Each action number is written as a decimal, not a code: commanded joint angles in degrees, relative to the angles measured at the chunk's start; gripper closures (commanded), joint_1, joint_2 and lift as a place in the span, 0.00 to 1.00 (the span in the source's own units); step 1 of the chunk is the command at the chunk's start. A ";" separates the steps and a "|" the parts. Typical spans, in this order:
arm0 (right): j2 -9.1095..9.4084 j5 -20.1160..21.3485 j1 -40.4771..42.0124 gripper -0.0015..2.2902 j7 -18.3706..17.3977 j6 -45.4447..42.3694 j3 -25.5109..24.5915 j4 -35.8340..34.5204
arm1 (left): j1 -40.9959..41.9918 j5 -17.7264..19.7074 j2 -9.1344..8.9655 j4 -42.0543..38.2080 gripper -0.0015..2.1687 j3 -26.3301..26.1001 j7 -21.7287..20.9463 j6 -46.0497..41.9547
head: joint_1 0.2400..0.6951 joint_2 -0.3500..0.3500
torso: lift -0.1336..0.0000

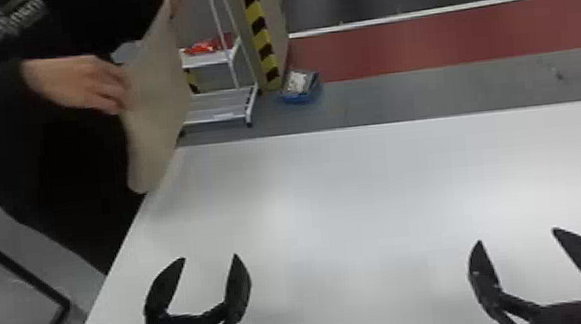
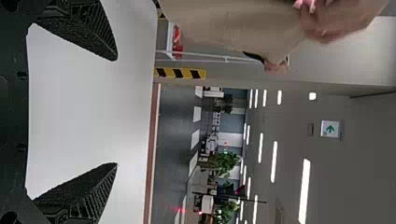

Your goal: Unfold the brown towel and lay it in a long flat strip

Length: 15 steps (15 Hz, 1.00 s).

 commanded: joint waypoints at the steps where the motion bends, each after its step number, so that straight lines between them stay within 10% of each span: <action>1: 0.00 0.00 0.04 0.05 0.00 0.00 0.00 -0.01 | 0.00 0.00 -0.15 0.00 0.03 0.00 0.00 0.00 | 1.00 0.86 | 0.12; 15: 0.00 -0.17 0.04 0.05 0.00 0.00 -0.53 0.43 | 0.00 0.00 -0.15 0.44 0.03 -0.18 0.00 0.00 | 1.00 0.85 | 0.12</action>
